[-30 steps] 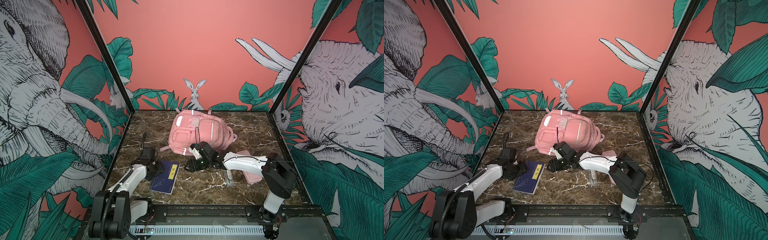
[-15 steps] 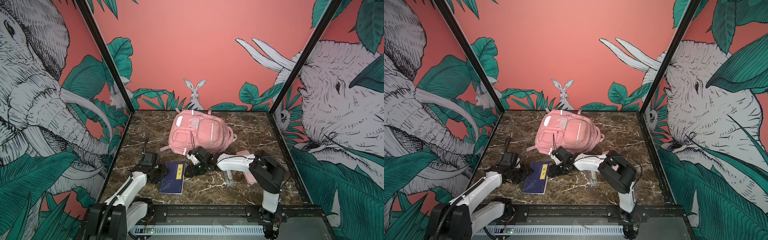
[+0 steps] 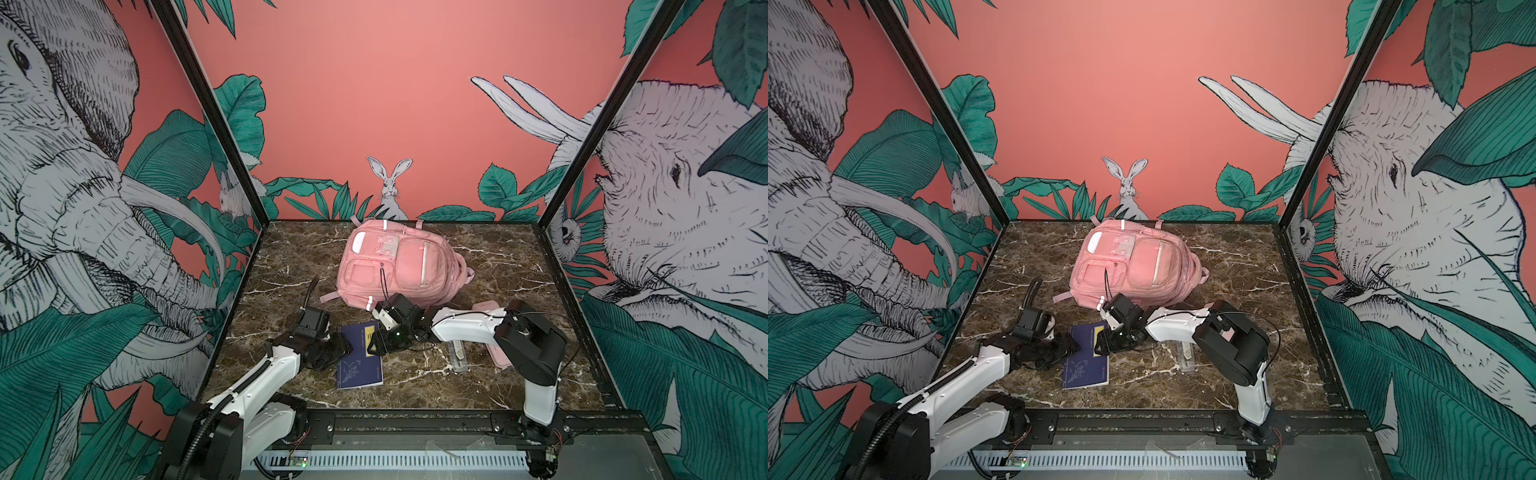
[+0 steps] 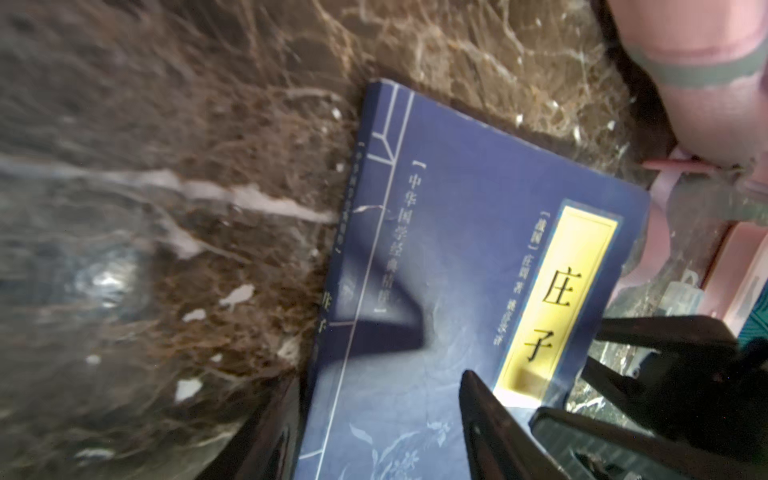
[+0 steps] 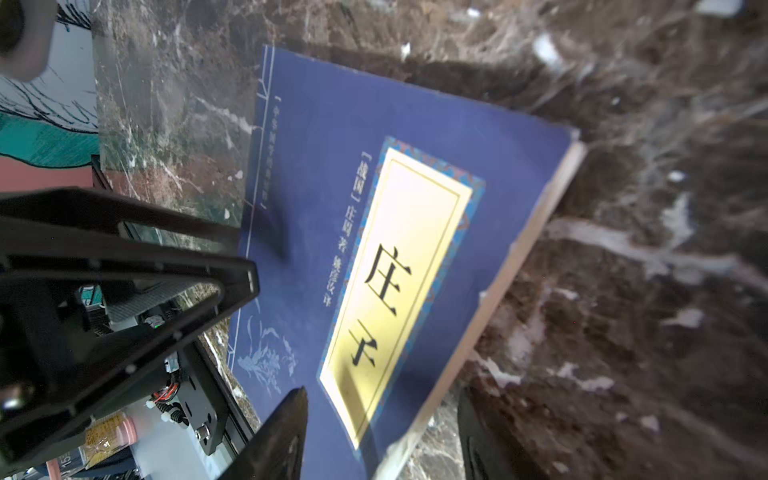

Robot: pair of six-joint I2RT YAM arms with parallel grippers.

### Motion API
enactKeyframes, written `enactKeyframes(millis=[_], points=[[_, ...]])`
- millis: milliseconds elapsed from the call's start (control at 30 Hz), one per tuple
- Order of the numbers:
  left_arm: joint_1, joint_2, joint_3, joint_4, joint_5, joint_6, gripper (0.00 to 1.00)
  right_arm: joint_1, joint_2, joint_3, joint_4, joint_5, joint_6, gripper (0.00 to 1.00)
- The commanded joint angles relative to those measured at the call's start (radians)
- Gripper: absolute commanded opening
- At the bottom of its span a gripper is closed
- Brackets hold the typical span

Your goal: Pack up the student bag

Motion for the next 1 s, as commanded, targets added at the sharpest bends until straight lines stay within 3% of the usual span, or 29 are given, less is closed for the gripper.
enactKeyframes(millis=[0, 233, 500, 800, 967], points=[[-0.017, -0.006, -0.035, -0.012, 0.045, 0.021, 0.63, 0.0, -0.008, -0.007, -0.082, 0.08, -0.043, 0.55], [-0.021, 0.011, -0.054, -0.001, 0.07, 0.082, 0.63, -0.003, -0.019, 0.017, -0.203, 0.146, -0.113, 0.45], [-0.023, 0.088, -0.047, 0.022, 0.067, 0.159, 0.63, -0.006, -0.009, 0.033, -0.236, 0.174, -0.121, 0.44], [-0.027, 0.161, -0.019, -0.01, 0.03, 0.23, 0.64, -0.006, 0.019, 0.051, -0.243, 0.174, -0.118, 0.22], [-0.029, 0.163, -0.014, -0.034, -0.012, 0.239, 0.65, -0.006, 0.03, 0.056, -0.262, 0.183, -0.122, 0.19]])
